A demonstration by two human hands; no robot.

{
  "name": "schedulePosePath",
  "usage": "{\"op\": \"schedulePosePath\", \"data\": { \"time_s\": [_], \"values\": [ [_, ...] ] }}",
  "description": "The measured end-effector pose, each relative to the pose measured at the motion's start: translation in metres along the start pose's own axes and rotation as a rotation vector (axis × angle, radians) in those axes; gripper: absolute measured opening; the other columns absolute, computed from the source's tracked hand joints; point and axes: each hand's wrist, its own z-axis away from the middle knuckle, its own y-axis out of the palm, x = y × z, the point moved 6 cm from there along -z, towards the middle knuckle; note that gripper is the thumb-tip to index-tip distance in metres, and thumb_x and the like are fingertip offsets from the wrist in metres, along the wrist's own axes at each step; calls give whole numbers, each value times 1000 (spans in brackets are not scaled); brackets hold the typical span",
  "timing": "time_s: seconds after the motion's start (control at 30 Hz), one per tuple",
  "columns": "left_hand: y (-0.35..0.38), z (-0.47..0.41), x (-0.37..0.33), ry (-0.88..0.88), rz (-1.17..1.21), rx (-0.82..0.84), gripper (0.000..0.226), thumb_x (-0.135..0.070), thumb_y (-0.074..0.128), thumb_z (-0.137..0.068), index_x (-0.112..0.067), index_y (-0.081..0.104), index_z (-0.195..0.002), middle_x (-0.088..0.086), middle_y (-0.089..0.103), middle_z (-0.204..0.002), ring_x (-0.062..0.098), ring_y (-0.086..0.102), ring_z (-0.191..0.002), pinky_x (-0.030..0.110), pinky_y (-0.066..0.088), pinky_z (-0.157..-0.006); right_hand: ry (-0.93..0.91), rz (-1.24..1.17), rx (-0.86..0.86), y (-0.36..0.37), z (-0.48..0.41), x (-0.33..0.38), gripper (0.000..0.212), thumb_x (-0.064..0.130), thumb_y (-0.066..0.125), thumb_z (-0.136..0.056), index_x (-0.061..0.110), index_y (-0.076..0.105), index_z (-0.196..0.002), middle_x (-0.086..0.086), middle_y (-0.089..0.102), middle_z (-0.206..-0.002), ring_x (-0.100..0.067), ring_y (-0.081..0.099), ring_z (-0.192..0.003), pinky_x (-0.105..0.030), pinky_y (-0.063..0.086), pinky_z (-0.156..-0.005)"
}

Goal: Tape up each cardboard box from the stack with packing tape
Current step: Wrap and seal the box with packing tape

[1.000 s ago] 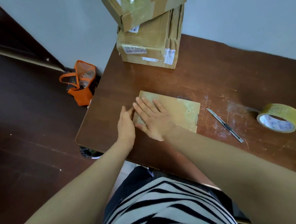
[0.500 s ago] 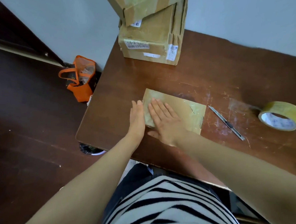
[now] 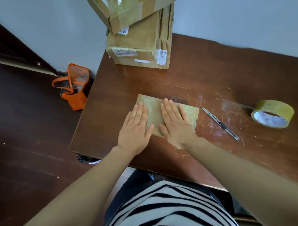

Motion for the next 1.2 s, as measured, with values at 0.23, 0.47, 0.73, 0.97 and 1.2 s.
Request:
{"op": "schedulePosePath", "data": {
  "time_s": [0.23, 0.47, 0.73, 0.97, 1.2],
  "values": [
    [-4, 1, -22, -16, -79, -47, 63, -41, 23, -96, -2, 35, -145, 17, 33, -152, 27, 30, -142, 46, 15, -117, -7, -99, -1, -8, -2, -1, 62, 38, 6, -97, 12, -4, -152, -1, -15, -159, -7, -23, -140, -29, -21, -113],
    [-2, 5, -16, 62, -73, 6, 70, -52, 20, -96, -7, 21, -150, 13, 23, -157, 22, 18, -146, 36, 5, -119, -21, -153, 35, -17, 1, 1, 64, 26, 33, -102, 10, -3, -152, -3, -14, -159, -14, -16, -146, -29, -19, -113],
    [1, 6, -16, -34, -24, 16, 92, -70, 15, -86, -5, 12, -152, 13, 10, -159, 21, 8, -148, 34, 0, -118, -11, -108, 55, -10, -2, -3, 70, 21, 39, -99, 11, -5, -152, -2, -16, -159, -14, -17, -146, -30, -18, -114],
    [-5, 1, -23, -93, -46, -13, 98, -78, 32, -74, -15, 30, -150, 21, 30, -152, 33, 21, -142, 57, 21, -110, 156, -694, -336, -57, 16, -59, 42, 0, 44, -94, 7, 53, -134, -9, 47, -143, -21, 37, -137, -31, 21, -117],
    [-6, -11, -52, -242, 7, -5, 99, -83, 23, -72, -22, 29, -150, 23, 21, -153, 37, 9, -141, 62, 21, -107, 667, -8, -246, -97, 55, -218, 36, 20, 50, -93, 11, 57, -127, -11, 48, -136, -33, 43, -121, -38, 35, -98]
  ]
}}
